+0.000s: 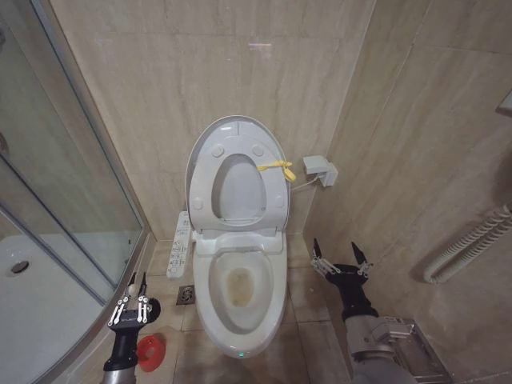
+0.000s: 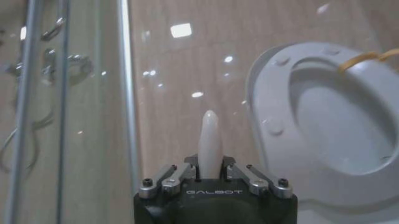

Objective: Open the toilet lid, clean the toilet bowl with a toilet brush, close the toilet lid, and flush.

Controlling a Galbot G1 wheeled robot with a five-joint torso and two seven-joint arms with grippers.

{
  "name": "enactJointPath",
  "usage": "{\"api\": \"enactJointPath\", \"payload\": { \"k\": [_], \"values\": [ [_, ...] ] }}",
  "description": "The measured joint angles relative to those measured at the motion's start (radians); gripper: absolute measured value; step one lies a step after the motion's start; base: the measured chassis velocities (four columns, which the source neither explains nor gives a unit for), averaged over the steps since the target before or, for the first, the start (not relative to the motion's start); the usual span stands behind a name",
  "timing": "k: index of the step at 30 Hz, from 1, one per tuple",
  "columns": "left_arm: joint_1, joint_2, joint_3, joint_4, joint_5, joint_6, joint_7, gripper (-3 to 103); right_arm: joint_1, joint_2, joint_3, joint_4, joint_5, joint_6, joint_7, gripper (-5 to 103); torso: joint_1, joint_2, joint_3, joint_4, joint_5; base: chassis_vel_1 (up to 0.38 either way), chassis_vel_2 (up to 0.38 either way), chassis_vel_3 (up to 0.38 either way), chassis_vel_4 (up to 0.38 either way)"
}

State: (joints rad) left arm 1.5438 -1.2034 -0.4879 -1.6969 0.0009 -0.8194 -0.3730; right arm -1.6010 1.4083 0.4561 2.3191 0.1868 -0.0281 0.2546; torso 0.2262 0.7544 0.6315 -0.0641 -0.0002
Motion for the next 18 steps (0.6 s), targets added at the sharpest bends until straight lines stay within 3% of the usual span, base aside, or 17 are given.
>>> {"api": "enactJointPath", "payload": {
  "k": [9, 18],
  "values": [
    [-0.087, -0.002, 0.022, 0.171, -0.127, 0.000, -0.014, 22, 0.000, 0.000, 0.000, 0.000, 0.000, 0.000, 0.000, 100, 0.000, 0.000, 0.000, 0.0000, 0.0001, 0.000, 0.000, 0.000, 0.000],
    [-0.153, -0.006, 0.065, 0.334, -0.164, 0.000, 0.008, 22, 0.000, 0.000, 0.000, 0.000, 0.000, 0.000, 0.000, 100, 0.000, 0.000, 0.000, 0.0000, 0.0001, 0.000, 0.000, 0.000, 0.000]
  ]
}}
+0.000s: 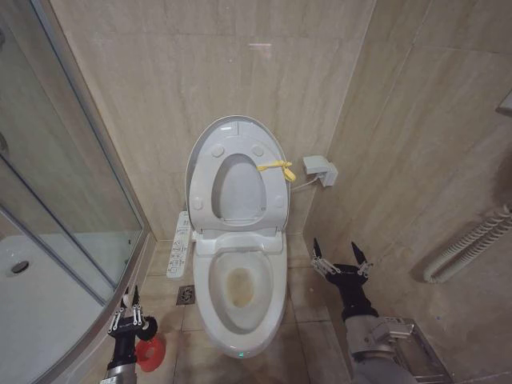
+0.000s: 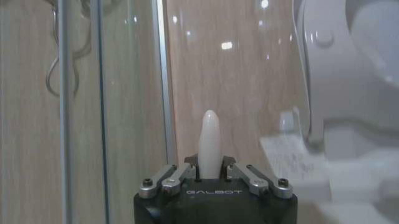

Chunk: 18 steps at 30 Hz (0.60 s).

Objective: Open the toilet lid, clean the toilet bowl with a toilet brush, close the toilet lid, and flush.

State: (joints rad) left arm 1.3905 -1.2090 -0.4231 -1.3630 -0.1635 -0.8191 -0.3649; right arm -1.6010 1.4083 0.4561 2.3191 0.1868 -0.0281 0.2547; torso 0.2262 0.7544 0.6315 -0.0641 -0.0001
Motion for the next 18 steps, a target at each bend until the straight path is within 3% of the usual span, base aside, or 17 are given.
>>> {"api": "enactJointPath", "payload": {
  "k": [18],
  "values": [
    [-0.096, -0.005, 0.037, 0.219, -0.043, 0.000, 0.061, 22, 0.000, 0.000, 0.000, 0.000, 0.000, 0.000, 0.000, 100, 0.000, 0.000, 0.000, 0.0000, 0.0001, 0.000, 0.000, 0.000, 0.000]
  ]
}}
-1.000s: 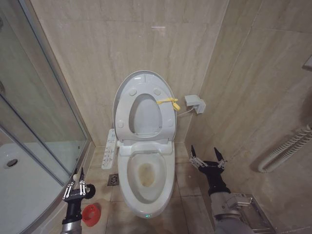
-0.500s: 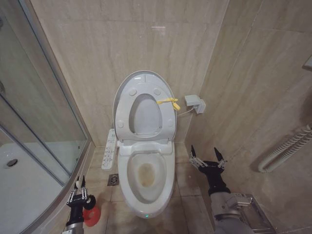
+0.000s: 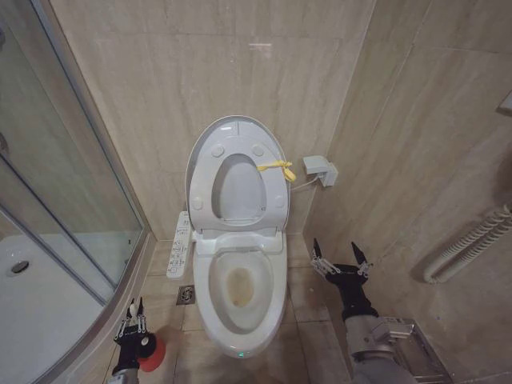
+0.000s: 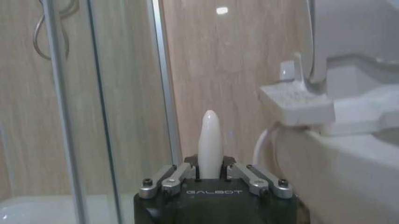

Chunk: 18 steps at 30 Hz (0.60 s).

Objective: Open the toilet lid, clean the toilet bowl with a toilet brush, close the toilet lid, and flush.

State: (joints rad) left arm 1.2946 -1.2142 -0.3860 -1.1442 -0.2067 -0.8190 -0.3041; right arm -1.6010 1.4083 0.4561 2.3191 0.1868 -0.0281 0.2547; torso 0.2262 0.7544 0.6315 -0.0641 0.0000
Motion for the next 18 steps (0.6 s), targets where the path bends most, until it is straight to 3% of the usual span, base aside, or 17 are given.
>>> {"api": "enactJointPath", "payload": {
  "k": [18],
  "values": [
    [-0.126, 0.002, 0.056, 0.176, -0.022, 0.000, 0.075, 22, 0.000, 0.000, 0.000, 0.000, 0.000, 0.000, 0.000, 100, 0.000, 0.000, 0.000, 0.0000, 0.0002, 0.000, 0.000, 0.000, 0.000]
  ]
}}
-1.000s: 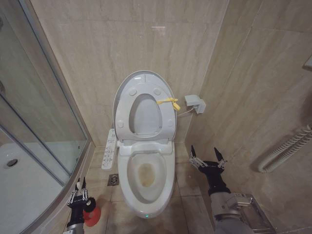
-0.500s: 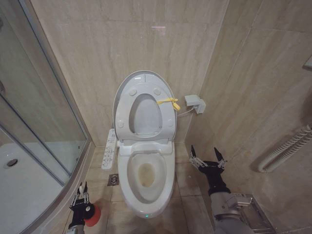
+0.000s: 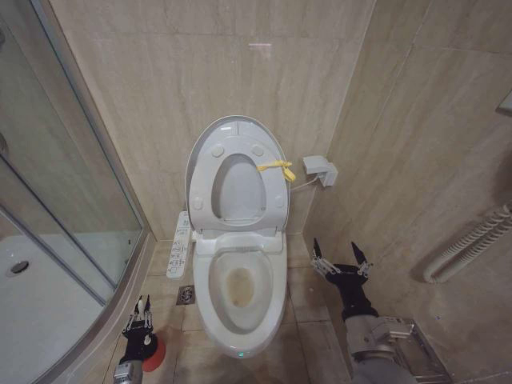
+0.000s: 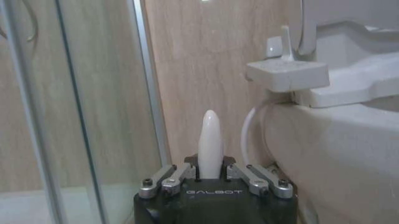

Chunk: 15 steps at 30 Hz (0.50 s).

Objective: Open the toilet lid, clean the toilet bowl with a toilet brush, close the toilet lid, and flush.

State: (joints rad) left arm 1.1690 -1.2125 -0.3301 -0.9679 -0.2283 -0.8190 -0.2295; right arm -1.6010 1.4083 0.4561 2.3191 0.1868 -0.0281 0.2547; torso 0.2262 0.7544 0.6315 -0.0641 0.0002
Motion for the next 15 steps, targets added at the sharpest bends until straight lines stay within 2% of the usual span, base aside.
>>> {"api": "enactJointPath", "payload": {
  "k": [6, 12, 15],
  "values": [
    [-0.037, -0.006, 0.008, 0.072, -0.017, 0.000, 0.054, 22, 0.000, 0.000, 0.000, 0.000, 0.000, 0.000, 0.000, 100, 0.000, 0.000, 0.000, 0.0000, -0.0002, 0.000, 0.000, 0.000, 0.000],
    [-0.066, -0.011, 0.020, 0.142, -0.021, 0.000, 0.136, 22, 0.000, 0.000, 0.000, 0.000, 0.000, 0.000, 0.000, 100, 0.000, 0.000, 0.000, 0.0000, -0.0001, 0.000, 0.000, 0.000, 0.000],
    [-0.071, -0.012, 0.025, 0.160, -0.019, 0.000, 0.152, 22, 0.000, 0.000, 0.000, 0.000, 0.000, 0.000, 0.000, 100, 0.000, 0.000, 0.000, 0.0001, -0.0002, 0.000, 0.000, 0.000, 0.000]
  ]
}}
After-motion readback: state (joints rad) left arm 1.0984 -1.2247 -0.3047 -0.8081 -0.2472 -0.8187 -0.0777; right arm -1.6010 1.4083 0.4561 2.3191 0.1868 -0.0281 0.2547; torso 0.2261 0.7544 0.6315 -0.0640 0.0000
